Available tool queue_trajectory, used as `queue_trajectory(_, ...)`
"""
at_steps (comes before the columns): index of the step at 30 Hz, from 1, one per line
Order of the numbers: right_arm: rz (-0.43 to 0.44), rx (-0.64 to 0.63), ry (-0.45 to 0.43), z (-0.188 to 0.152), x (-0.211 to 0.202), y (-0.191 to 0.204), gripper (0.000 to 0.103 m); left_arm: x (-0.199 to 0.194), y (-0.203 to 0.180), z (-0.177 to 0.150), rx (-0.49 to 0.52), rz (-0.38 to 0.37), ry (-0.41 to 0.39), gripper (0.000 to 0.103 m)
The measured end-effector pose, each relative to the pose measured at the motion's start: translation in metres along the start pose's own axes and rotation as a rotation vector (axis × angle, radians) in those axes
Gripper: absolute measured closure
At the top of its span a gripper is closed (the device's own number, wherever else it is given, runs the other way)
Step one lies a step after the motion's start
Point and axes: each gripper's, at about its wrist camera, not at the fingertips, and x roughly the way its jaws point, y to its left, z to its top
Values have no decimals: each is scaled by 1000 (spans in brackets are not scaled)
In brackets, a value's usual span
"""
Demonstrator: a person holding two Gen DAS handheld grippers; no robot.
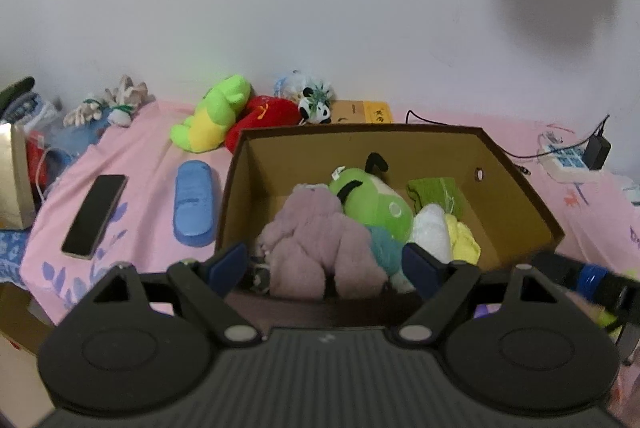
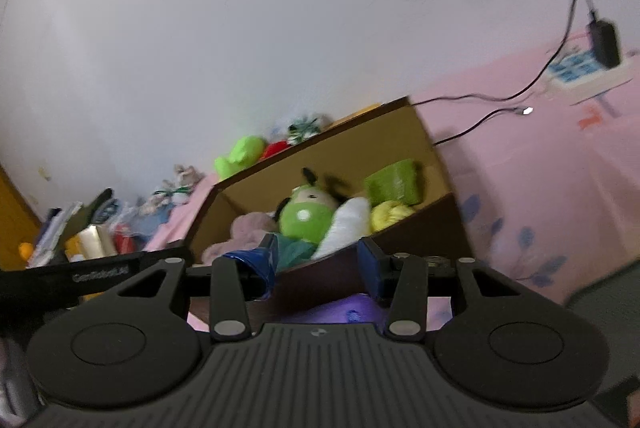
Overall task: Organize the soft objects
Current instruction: 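Open both grippers to drop the teddy bear and towel into the box, then move the left tool to the teal pouch while the right reaches the lime-green mesh puff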
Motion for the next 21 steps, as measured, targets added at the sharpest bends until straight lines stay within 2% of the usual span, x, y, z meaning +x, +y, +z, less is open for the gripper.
queue_trajectory(7,-12,8,66,-15,-12,-3,74,-10,-5,-22,25,-20,40,19)
queue_trajectory(11,-17,-1,73,-24,-25,-1,74,-17,-14,-37,64,-36,46,19)
queue_trajectory(21,-47,84,95,-47,-47,-13,74,-30,-30,-66,138,-137,76,19)
